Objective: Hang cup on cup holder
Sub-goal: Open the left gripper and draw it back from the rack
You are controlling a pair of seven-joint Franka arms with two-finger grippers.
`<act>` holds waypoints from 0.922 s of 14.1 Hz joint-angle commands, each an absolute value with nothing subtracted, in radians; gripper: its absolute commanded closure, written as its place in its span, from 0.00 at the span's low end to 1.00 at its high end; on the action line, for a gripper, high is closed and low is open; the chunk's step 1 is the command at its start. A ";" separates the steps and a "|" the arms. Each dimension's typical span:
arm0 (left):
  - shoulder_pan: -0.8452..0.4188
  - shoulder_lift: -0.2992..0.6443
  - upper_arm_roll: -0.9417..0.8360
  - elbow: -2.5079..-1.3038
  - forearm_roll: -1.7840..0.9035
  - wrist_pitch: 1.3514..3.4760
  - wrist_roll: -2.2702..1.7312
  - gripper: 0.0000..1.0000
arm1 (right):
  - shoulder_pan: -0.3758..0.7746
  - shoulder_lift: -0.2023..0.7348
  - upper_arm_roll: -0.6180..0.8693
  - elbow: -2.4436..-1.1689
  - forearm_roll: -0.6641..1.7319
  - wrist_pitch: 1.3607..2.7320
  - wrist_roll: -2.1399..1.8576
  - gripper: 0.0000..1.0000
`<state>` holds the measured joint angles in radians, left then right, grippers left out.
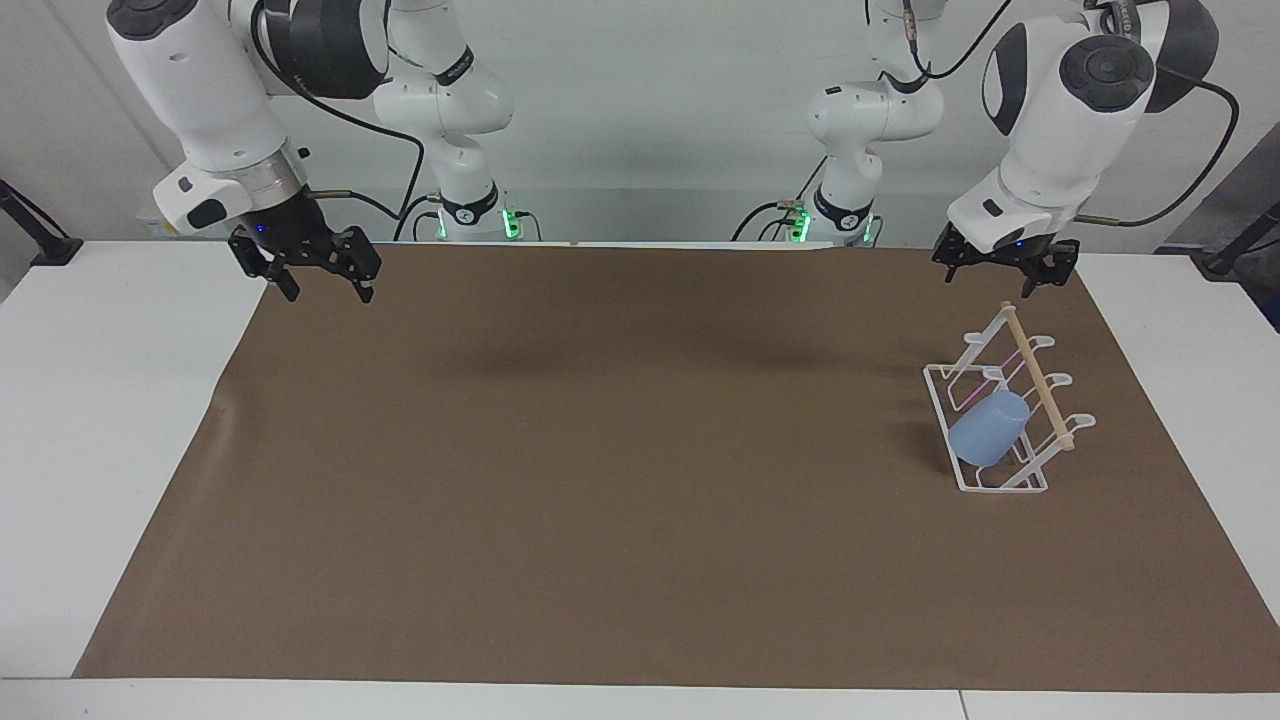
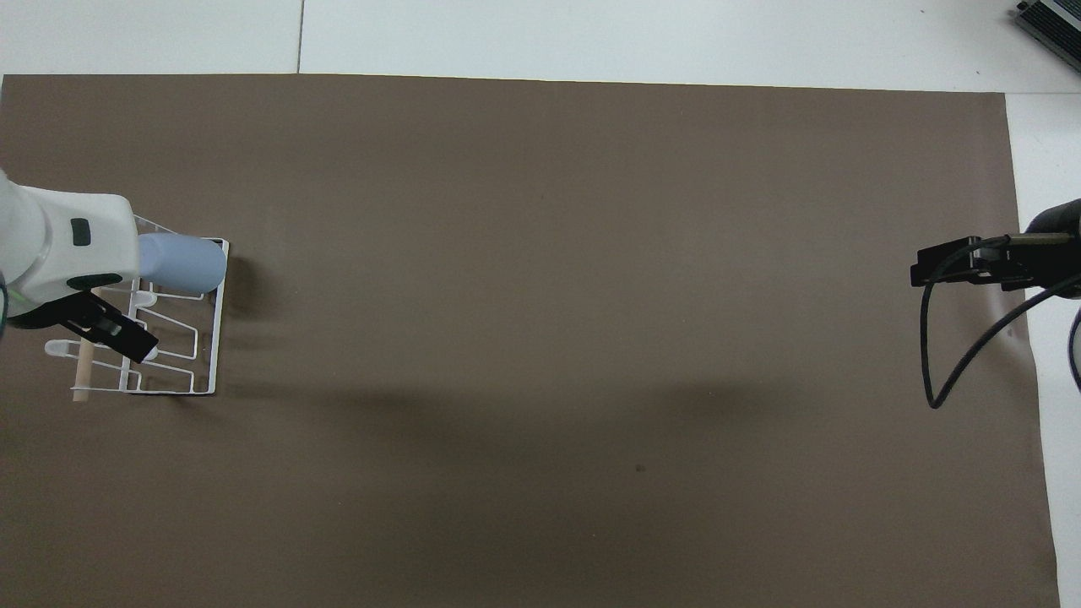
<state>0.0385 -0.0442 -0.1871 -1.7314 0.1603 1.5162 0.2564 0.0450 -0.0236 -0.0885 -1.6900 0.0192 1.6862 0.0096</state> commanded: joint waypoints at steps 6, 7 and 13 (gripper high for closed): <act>0.060 -0.051 -0.175 -1.666 0.020 1.511 0.219 0.00 | 0.032 -0.044 -0.084 -1.707 0.040 1.677 -0.011 0.00; 0.037 -0.052 -0.128 -1.663 0.014 1.511 0.219 0.00 | 0.032 -0.044 -0.084 -1.707 0.040 1.677 -0.011 0.00; -0.066 -0.051 0.031 -1.597 -0.029 1.506 0.213 0.00 | 0.032 -0.044 -0.084 -1.707 0.038 1.677 -0.011 0.00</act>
<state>-0.0424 -0.0499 0.0093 -1.6119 -0.0132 1.5169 0.2252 0.0450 -0.0237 -0.0885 -1.6900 0.0192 1.6862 0.0096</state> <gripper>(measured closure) 0.000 0.000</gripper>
